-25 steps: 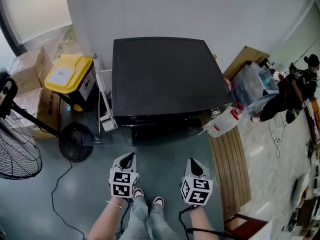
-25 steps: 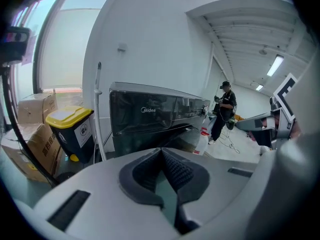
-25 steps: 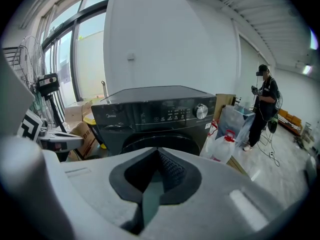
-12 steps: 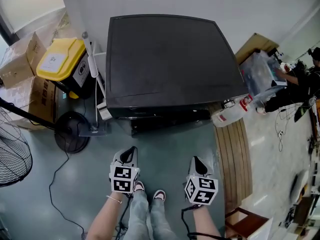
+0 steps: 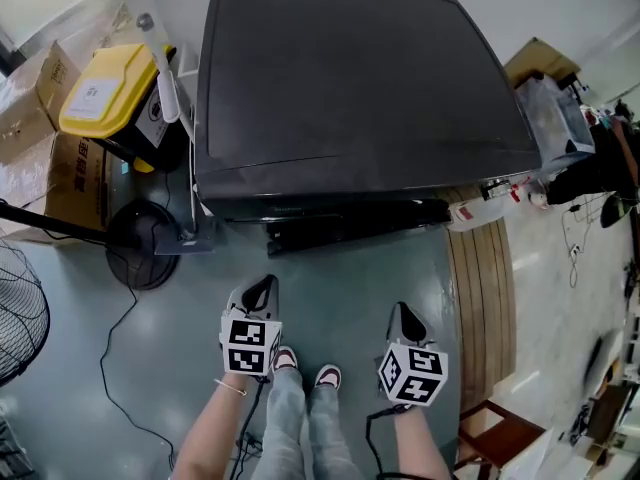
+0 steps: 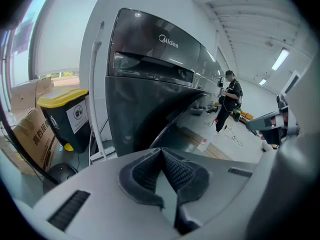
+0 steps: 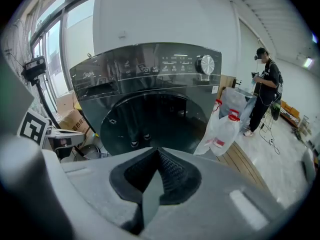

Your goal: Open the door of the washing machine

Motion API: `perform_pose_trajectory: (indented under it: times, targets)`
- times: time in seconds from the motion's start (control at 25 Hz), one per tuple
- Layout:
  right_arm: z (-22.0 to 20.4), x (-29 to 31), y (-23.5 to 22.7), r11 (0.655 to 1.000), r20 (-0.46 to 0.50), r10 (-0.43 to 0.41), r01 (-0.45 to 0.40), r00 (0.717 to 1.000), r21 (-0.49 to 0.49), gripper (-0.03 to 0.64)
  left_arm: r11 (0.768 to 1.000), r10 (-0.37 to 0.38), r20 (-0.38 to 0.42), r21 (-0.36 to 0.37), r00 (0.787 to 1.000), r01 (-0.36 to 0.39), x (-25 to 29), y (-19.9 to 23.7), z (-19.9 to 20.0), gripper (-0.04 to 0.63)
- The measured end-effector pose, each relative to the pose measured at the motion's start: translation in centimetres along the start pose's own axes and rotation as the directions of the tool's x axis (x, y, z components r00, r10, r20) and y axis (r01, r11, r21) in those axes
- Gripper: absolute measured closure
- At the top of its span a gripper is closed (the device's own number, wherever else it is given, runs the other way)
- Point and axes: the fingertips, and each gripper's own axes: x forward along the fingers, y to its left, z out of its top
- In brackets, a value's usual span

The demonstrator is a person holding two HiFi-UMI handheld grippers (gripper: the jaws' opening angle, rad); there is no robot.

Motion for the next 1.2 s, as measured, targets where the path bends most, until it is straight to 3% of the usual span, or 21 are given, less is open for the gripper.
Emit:
perform_pose_trajectory:
  times: [0.76, 0.8, 0.84, 0.92, 1.08, 1.2]
  targets:
    - [-2.0, 1.5, -0.9, 0.999, -0.039, -0.018, 0.020, 0.999, 0.048, 0.612, 0.997, -0.064, -0.004, 0.052, 0.998, 0.064, 2.7, -0.5, 0.3, 0.586]
    - [-2.1, 1.5, -0.9, 0.998, -0.041, -0.020, 0.022, 0.999, 0.051, 0.612, 0.996, -0.071, -0.006, 0.057, 0.997, 0.071, 2.8, -0.6, 0.3, 0.563]
    - [-2.3, 1.5, -0.9, 0.998, -0.043, -0.021, 0.023, 0.999, 0.053, 0.612, 0.995, -0.077, -0.008, 0.062, 0.997, 0.078, 3.0, -0.6, 0.3, 0.499]
    - [-2.5, 1.5, -0.9, 0.998, -0.046, -0.023, 0.025, 0.999, 0.058, 0.612, 0.994, -0.084, -0.013, 0.074, 0.996, 0.085, 3.2, -0.4, 0.2, 0.492]
    - [-2.7, 1.6, -1.0, 0.997, -0.047, -0.028, 0.031, 0.999, 0.065, 0.612, 0.986, -0.098, -0.013, 0.134, 0.995, 0.099, 3.7, -0.1, 0.5, 0.475]
    - [-2.8, 1.6, -1.1, 0.997, -0.045, -0.033, 0.036, 0.998, 0.070, 0.612, 0.968, -0.109, -0.028, 0.224, 0.994, 0.112, 4.4, 0.0, 0.8, 0.443]
